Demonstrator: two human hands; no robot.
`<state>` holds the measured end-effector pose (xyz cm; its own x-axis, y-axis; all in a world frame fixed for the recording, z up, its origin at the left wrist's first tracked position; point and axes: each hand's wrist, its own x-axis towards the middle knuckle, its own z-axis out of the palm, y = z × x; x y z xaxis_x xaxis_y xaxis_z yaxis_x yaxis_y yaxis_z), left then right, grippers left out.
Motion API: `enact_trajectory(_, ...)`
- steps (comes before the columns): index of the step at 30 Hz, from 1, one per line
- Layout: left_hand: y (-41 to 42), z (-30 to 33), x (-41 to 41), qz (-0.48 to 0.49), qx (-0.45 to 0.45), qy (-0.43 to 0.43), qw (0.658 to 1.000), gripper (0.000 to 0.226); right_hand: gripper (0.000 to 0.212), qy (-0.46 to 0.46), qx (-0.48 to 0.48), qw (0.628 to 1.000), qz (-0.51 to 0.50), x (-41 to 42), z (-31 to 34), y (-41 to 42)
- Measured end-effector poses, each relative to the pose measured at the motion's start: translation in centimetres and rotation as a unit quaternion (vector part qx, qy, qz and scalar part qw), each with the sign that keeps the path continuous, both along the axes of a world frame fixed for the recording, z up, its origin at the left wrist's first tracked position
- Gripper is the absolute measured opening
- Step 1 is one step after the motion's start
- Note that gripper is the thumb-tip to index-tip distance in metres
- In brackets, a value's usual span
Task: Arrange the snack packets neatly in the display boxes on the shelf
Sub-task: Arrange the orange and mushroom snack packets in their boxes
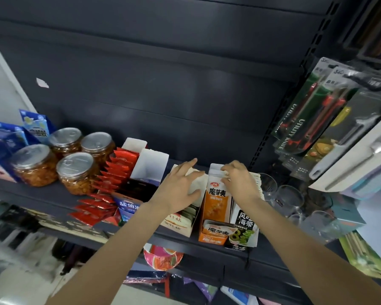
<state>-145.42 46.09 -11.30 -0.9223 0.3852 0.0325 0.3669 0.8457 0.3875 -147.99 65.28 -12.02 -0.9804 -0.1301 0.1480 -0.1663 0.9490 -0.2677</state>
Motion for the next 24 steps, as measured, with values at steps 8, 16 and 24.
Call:
enact_trajectory(8,-2.2,-0.4,3.5,-0.014,0.025,-0.029,0.999,0.049,0.019,-0.091,-0.156,0.984,0.0,7.0,2.6,1.4)
enact_trajectory(16,-3.0,-0.4,5.4,-0.003,-0.027,-0.027,0.999,0.046,0.037,-0.206,-0.069,0.975,0.041,11.1,2.6,-0.2)
enact_trajectory(24,-3.2,-0.2,5.9,-0.004,-0.01,-0.066,0.998,0.04,0.026,-0.106,0.012,0.994,-0.016,11.9,2.2,-1.8)
